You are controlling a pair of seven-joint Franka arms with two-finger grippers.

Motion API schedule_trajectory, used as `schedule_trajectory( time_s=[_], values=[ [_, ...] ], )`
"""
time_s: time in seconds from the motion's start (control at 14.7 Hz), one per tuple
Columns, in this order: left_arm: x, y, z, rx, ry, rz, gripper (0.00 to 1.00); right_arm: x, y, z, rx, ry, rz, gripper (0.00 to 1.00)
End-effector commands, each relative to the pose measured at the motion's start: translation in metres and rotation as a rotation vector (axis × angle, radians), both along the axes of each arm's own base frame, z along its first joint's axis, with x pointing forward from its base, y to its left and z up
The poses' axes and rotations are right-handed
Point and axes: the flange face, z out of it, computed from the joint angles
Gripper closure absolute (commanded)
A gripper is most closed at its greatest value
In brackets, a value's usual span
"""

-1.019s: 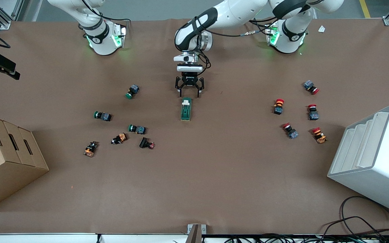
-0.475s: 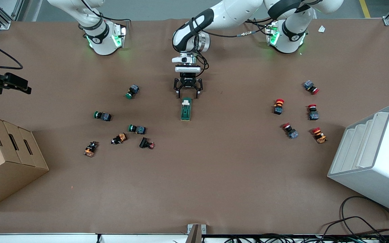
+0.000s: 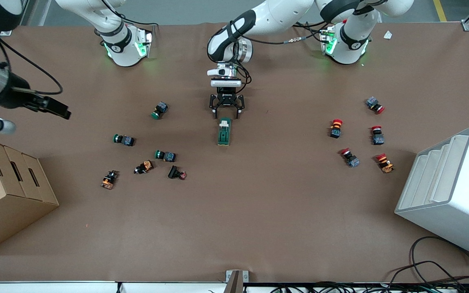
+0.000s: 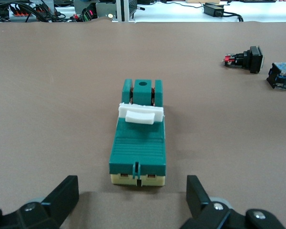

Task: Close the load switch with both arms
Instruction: 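Move the right gripper toward the switch while the left gripper holds it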

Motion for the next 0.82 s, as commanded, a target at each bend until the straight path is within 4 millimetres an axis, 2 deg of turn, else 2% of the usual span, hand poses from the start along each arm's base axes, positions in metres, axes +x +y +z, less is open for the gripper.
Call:
schedule_trajectory(
  time_s=[0.0,0.27,0.48,0.75],
  values=[
    [0.0,-0.004,-0.017,-0.004,0.004,-0.003,0.01,0.006,0.029,-0.016,0.001,0.003,-0.091,0.0],
    [-0.002,-0.003,-0.018,0.0,0.006,-0.006,0.01,0.014,0.086,-0.037,0.002,-0.014,-0.204,0.0],
    [-0.002,-0.003,-0.018,-0.001,0.006,-0.006,0.02,0.021,0.125,-0.06,-0.002,-0.025,-0.273,0.0],
    [-0.003,-0.003,-0.018,0.002,0.005,-0.007,0.02,0.005,0.193,-0.112,0.01,-0.066,-0.402,0.0]
  ],
)
